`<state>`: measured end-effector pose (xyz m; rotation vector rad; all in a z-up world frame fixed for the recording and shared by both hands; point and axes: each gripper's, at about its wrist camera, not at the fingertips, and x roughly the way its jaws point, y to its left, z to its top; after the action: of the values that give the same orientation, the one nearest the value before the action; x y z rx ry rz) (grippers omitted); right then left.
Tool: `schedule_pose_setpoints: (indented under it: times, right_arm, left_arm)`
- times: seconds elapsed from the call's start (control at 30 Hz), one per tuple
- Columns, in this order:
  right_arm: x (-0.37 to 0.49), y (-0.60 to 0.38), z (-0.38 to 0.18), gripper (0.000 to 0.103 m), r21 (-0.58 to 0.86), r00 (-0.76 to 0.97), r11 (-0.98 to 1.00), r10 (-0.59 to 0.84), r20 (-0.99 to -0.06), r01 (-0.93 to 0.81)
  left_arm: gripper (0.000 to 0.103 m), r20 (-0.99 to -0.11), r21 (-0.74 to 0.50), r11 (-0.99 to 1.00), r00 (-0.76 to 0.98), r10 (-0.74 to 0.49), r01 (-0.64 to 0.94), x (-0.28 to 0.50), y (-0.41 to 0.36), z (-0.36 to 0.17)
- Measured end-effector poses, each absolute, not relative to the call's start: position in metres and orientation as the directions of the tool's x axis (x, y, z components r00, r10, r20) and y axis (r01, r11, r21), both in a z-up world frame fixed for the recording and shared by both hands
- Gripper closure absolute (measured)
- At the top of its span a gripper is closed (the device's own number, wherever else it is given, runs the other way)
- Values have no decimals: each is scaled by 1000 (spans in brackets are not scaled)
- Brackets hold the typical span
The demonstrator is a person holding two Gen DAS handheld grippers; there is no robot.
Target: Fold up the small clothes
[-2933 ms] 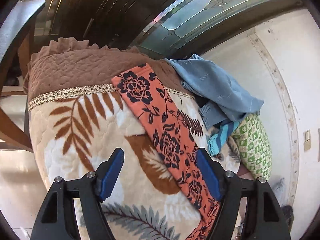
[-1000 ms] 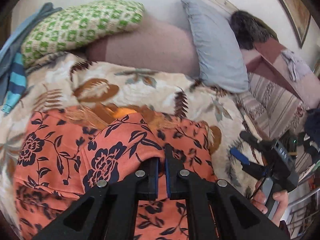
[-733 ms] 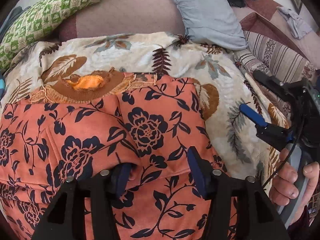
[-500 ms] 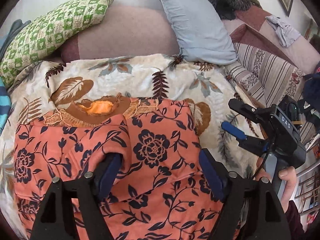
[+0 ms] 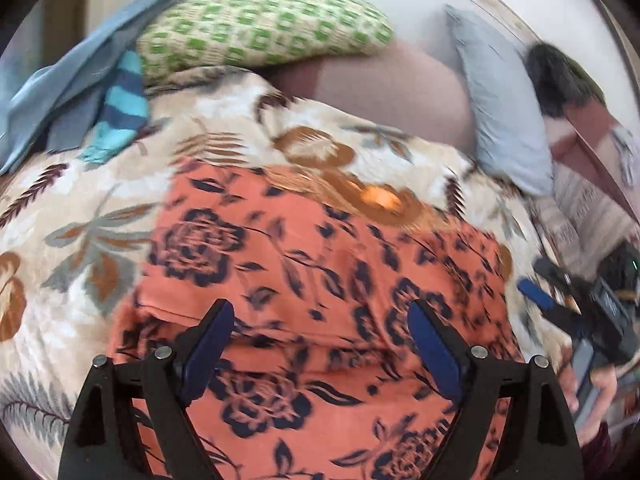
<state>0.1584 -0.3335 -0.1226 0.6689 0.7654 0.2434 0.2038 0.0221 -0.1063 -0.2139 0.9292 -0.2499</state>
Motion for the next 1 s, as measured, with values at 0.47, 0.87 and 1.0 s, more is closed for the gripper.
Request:
schedule_pose_setpoints:
  times: [0.47,0.87,1.0]
  right_arm:
    - [149,-171,-143,25,619,327,661,749,-576,-425]
    - [174,-272,-135,37,719,700,692,546,-461,-66]
    - [152,-331,-120,36,683,828,720,304,-471,125]
  left_arm:
    - [15,-739,-285,957,650,-177,-63,234,67,-162]
    - [15,-796,-130,989,602,-61,-71,237,61,-177]
    - [14,-799,-102,992,601,-35,-79,237,57,-178]
